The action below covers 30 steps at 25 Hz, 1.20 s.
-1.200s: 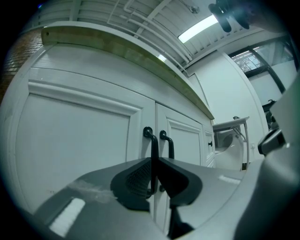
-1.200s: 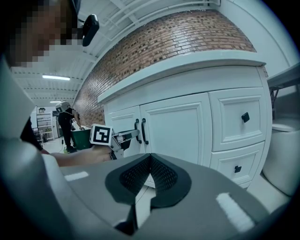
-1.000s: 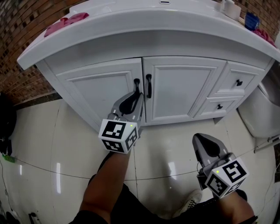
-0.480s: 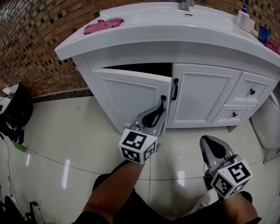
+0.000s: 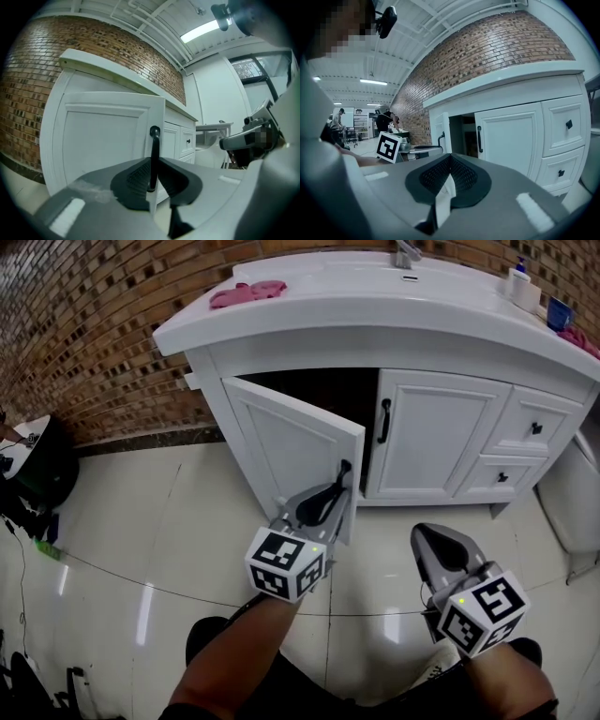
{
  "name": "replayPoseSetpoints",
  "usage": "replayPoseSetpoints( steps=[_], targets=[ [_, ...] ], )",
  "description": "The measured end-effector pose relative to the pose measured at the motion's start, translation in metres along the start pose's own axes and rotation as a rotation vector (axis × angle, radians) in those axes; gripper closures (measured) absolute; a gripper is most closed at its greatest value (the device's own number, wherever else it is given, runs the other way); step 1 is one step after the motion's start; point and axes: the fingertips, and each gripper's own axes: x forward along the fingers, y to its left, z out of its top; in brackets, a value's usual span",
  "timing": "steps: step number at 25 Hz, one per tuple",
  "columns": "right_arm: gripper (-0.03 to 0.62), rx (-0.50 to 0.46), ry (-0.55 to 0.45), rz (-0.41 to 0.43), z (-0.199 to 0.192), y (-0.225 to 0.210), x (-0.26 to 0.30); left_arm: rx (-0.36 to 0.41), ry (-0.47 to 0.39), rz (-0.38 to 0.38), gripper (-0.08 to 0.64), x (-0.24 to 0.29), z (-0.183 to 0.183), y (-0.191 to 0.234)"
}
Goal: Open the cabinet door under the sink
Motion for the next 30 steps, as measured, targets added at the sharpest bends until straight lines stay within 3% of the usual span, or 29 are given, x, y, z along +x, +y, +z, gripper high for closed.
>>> replayPoseSetpoints(
  steps=[13, 30],
  targets=[
    [0.584, -0.037, 0.013, 0.052, -0.004, 0.061, -0.002, 0.002, 0.030, 0.051, 0.512, -0.084, -0.006, 0.009],
    [0.584, -0.074, 0.018, 0.104, -0.007, 0.120, -0.006, -0.003, 0.007, 0.224, 0.531, -0.176, -0.006, 0.064]
  ],
)
